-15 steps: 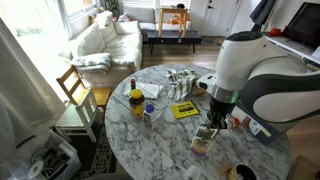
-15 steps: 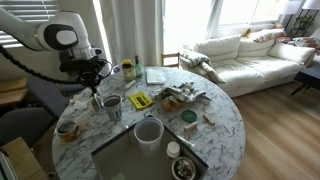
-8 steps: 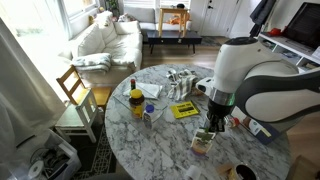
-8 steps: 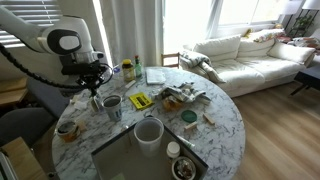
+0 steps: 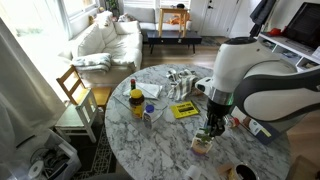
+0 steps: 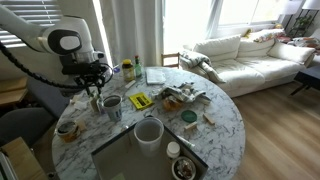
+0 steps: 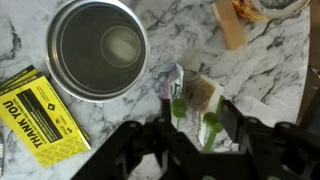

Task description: Remove the two drips from the grey cup, put them on table and then put the grey cup in the whitish cup

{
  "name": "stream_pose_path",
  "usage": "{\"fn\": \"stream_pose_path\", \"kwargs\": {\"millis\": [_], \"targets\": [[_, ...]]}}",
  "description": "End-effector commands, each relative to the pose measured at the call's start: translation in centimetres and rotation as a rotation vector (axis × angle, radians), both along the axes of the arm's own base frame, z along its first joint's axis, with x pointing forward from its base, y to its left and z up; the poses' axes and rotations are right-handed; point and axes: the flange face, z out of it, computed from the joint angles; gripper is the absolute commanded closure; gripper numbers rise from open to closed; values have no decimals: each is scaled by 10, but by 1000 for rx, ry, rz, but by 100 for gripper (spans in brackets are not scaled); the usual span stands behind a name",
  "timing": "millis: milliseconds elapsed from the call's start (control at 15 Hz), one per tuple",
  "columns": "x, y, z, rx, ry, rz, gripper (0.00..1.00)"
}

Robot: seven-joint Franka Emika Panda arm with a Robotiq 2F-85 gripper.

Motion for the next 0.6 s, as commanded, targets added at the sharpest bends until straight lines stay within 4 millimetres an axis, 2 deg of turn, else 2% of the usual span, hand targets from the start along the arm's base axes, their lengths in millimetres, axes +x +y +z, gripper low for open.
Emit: {"fn": "stream_pose_path", "kwargs": {"millis": [0,133,267,467,533], "targets": [[-4,-1,12,10,-26,8,14],[-4,-7,22,8,-49,-25,1],[-3,-20,34,11,-81,-89,0],[0,-53,47,39,-154,-217,0],[6,-34,43,15,-104,-143,0]]}}
